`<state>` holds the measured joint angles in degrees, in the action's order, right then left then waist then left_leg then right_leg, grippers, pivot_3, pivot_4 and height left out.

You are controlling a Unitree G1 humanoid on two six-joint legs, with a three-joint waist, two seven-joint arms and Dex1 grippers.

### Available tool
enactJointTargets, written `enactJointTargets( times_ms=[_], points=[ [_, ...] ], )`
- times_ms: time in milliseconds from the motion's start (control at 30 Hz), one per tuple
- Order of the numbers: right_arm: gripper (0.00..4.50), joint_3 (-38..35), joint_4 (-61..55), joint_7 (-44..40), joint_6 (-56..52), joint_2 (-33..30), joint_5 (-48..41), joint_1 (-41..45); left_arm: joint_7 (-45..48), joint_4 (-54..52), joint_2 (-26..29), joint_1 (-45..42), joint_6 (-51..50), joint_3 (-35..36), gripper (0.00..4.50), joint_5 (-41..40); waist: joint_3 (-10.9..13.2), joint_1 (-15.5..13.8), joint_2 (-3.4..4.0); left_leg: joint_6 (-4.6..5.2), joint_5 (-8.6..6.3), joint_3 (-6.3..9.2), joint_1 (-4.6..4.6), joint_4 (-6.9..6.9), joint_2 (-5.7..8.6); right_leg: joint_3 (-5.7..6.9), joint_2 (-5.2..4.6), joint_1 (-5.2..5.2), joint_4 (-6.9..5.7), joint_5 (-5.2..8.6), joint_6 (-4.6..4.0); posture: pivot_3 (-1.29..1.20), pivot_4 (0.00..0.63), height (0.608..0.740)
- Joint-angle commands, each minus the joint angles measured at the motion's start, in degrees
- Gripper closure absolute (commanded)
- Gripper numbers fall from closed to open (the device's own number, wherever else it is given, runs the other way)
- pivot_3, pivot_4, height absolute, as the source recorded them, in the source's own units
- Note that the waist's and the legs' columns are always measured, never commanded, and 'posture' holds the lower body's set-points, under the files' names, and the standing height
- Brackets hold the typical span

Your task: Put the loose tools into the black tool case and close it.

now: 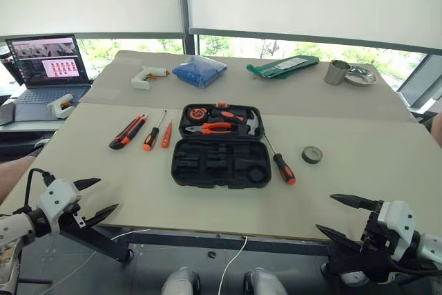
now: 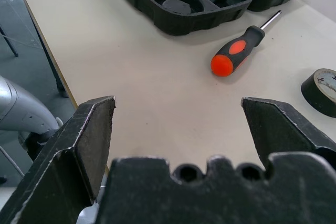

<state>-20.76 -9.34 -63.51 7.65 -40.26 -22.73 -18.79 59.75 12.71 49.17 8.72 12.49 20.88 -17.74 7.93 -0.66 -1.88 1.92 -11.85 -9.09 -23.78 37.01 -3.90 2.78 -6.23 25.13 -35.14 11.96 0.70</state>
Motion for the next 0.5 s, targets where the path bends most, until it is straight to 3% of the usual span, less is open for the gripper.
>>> enactJointTargets(
  times_ms=[33,167,333,500],
  points=[
    [0.04,0.54,-2.19,0.47,0.49,0.25,-1.69,1.49,-2.45,-1.4,-0.36,-1.45,-3.81,2.48,0.0,-2.47,0.0,0.0,0.0,0.0,0.0,0.0,0.0,0.0,0.0,0.0,0.0,0.0,0.0,0.0,0.0,0.0,0.15,0.739],
    [0.04,2.26,-8.2,2.17,-2.22,4.08,-9.45,6.71,-14.13,-5.27,-3.15,-1.79,-22.57,9.75,0.0,-10.47,0.01,0.52,-0.01,-0.01,0.01,0.0,0.0,0.02,-0.07,-0.01,0.03,-0.06,-0.1,-0.05,-0.03,0.0,0.15,0.739],
    [0.04,1.98,-12.89,9.62,-7.42,7.02,-15.04,12.12,-25.01,-8.01,-5.86,1.38,-33.96,15.31,0.0,-10.82,0.0,0.95,-0.02,0.01,0.04,0.0,0.01,0.03,-0.01,-0.02,0.02,-0.12,-0.23,-0.05,0.0,0.0,0.15,0.739],
    [0.04,2.77,-14.71,12.59,-8.6,7.88,-15.3,15.53,-28.56,-11.63,-6.38,1.22,-43.91,18.16,0.0,-14.41,0.01,0.5,-0.13,-0.02,0.03,0.02,0.0,0.04,-0.01,0.04,0.01,-0.03,-0.22,-0.04,-0.02,0.0,0.15,0.739]
  ],
)
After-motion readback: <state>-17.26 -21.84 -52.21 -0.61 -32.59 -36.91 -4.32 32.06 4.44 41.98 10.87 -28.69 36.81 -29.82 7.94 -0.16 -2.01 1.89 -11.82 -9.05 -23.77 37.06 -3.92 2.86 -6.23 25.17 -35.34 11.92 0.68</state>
